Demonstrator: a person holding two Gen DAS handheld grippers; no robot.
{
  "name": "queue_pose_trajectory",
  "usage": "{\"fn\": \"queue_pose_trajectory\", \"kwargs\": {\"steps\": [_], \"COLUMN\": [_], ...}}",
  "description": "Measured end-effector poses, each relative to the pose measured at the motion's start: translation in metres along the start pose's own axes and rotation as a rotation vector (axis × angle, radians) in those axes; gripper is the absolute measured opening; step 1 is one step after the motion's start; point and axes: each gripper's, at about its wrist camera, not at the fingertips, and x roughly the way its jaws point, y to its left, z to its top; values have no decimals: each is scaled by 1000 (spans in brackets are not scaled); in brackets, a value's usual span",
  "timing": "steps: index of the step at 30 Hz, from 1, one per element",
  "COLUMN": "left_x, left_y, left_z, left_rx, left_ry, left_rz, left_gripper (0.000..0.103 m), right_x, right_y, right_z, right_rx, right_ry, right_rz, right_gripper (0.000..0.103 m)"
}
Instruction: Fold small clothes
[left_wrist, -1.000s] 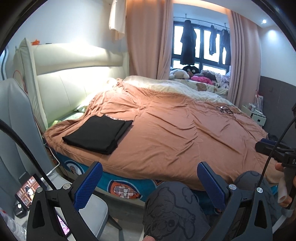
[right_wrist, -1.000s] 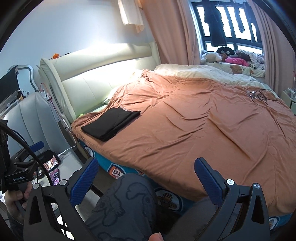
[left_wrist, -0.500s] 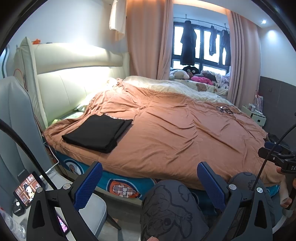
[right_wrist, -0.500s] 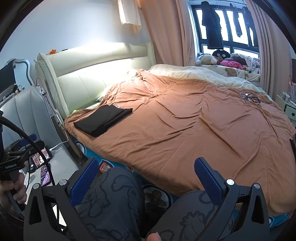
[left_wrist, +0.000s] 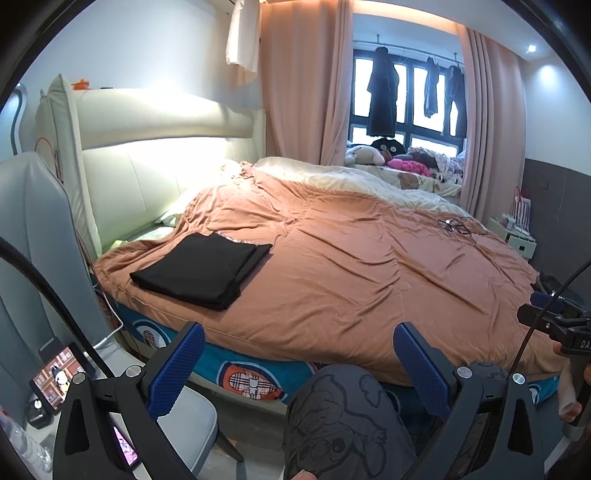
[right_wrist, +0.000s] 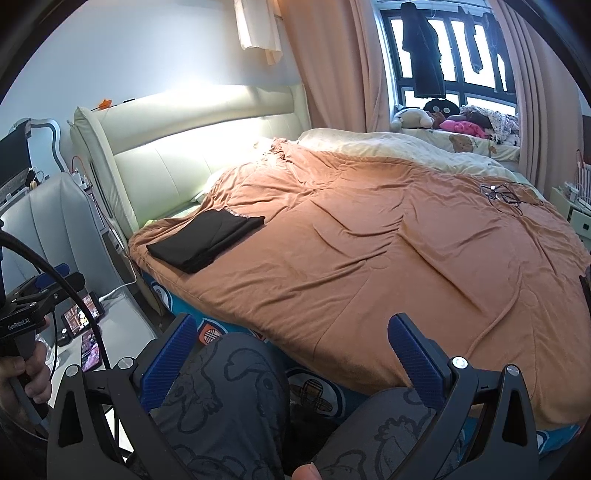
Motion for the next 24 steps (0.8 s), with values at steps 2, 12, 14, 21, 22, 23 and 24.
{"fn": "queue_pose_trajectory", "kwargs": {"steps": [2,12,14,21,22,23,24], "left_x": [0,-3,-4,-12,-13,-12,-13], "left_y": [0,-4,-5,-10,-11,-11,-11], "left_z": [0,6,7,7,7,8,8], "left_rx": [1,-2,-2,11,14,15,14], "left_ry": [-2,-9,-10,-22,-23,-24,-26], "left_rz": [3,8,4,7,6,6,6], "left_gripper": [103,102,102,103,102,102,102], "right_x": [1,-1,-2,-6,-6,-7,-8], "right_y": [-1,-6,-8,-11,-12,-13,-13], "right_z": [-1,-3,-3,-5,-5,-4,-4], "right_rx": [1,8,9,10,8,5,4], "right_ry": [0,-2,-2,-7,-8,-8,-9], "right_rz": [2,15,18,22,22,22,21], "right_gripper": [103,103,103,103,103,103,103]}}
